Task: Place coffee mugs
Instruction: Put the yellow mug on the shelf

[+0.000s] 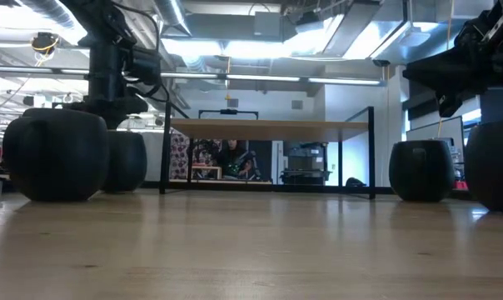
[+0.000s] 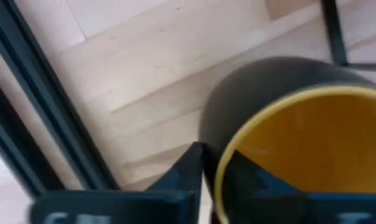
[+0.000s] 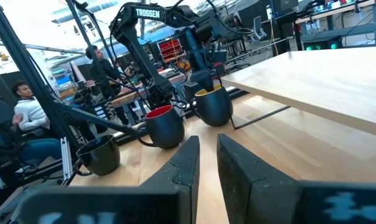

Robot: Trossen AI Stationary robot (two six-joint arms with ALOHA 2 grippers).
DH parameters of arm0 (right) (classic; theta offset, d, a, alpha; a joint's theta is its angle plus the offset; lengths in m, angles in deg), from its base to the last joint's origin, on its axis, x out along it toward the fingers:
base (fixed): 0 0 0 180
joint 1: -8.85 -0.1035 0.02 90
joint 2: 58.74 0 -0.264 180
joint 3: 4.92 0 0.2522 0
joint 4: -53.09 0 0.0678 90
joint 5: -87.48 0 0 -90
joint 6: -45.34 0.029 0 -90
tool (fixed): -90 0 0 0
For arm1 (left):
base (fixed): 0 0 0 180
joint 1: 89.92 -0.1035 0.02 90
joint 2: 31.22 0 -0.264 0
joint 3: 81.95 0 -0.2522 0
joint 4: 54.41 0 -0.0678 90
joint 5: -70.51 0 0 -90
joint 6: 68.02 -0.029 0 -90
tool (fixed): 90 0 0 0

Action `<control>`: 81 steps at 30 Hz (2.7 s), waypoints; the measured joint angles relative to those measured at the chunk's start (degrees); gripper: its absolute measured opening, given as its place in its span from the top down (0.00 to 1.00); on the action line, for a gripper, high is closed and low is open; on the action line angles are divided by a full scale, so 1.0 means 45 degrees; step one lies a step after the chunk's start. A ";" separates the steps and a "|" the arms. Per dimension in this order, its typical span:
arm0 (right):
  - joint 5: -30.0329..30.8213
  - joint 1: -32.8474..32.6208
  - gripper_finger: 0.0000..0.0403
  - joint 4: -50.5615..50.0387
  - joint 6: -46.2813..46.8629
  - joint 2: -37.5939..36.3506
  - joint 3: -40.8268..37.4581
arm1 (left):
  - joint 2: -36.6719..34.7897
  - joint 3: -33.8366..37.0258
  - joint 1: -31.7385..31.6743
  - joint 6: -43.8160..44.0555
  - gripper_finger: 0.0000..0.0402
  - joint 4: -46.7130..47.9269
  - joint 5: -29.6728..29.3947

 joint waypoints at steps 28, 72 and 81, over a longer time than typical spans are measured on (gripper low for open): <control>0.0379 0.0002 0.89 0.0025 -0.0039 0.0036 0.0000 | 0.1481 -1.2622 0.1398 0.0793 0.96 0.5635 -0.1945; 0.0583 0.0002 0.89 0.0042 -0.0039 0.0044 0.0000 | 0.8084 -1.7177 0.0505 0.0799 0.94 0.6739 -0.1170; 0.0763 0.0002 0.89 0.0054 -0.0041 0.0044 0.0000 | 0.8249 -1.7177 0.0519 0.0925 0.94 0.6692 -0.1168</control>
